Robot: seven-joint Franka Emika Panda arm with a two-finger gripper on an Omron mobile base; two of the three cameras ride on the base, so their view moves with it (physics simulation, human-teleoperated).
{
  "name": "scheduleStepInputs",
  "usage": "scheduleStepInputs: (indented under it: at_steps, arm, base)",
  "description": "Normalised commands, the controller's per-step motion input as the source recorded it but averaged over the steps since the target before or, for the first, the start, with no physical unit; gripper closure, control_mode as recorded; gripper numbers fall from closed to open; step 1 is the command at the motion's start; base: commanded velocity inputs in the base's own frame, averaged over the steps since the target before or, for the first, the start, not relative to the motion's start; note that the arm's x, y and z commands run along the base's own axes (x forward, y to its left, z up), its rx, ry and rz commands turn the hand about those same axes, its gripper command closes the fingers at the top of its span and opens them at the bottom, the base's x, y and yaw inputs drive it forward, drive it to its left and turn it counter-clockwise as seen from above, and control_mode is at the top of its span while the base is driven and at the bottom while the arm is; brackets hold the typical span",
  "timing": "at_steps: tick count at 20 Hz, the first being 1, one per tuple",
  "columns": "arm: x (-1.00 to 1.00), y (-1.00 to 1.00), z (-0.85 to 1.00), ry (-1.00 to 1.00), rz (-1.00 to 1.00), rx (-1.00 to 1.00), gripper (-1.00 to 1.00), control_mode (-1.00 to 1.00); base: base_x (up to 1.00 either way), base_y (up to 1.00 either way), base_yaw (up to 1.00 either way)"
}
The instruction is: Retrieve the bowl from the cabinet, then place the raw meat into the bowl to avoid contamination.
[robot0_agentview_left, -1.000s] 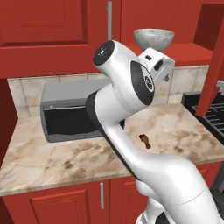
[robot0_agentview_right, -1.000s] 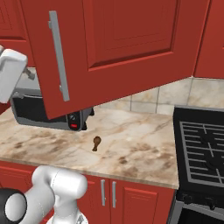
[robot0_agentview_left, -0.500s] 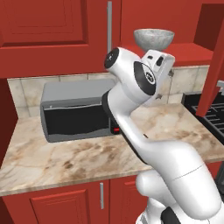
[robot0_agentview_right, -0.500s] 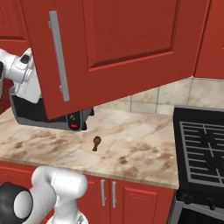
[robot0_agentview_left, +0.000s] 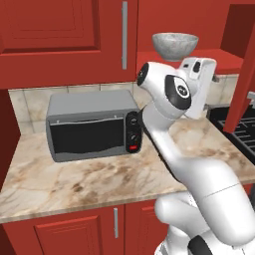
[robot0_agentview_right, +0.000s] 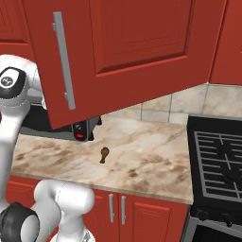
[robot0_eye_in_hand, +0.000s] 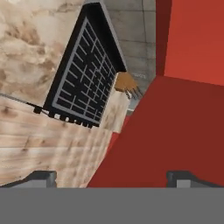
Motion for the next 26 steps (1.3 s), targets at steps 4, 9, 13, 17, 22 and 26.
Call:
scheduleStepInputs:
  at_steps: [4,9,13,17,22,26]
  arm:
    - [-0.56,-0.6,0.0,0.0,-0.12,-0.08,-1.0,-1.0]
    - [-0.84,-0.57,0.02,-0.04,-0.06,-0.05,-1.0,-1.0]
    - [-0.9,-0.61,0.0,-0.07,-0.04,-0.04,-1.0,-1.0]
    - [-0.86,-0.65,0.07,-0.07,-0.04,-0.02,-1.0,-1.0]
    - [-0.55,-0.66,0.0,-0.04,-0.02,-0.02,-1.0,-1.0]
    - [-0.13,-0.5,-0.1,-0.05,0.01,-0.02,-1.0,-1.0]
  base:
    - [0.0,0.0,0.0]
    - [0.0,0.0,0.0]
    - [0.0,0.0,0.0]
    - [0.0,0.0,0.0]
    - [0.0,0.0,0.0]
    - [0.0,0.0,0.0]
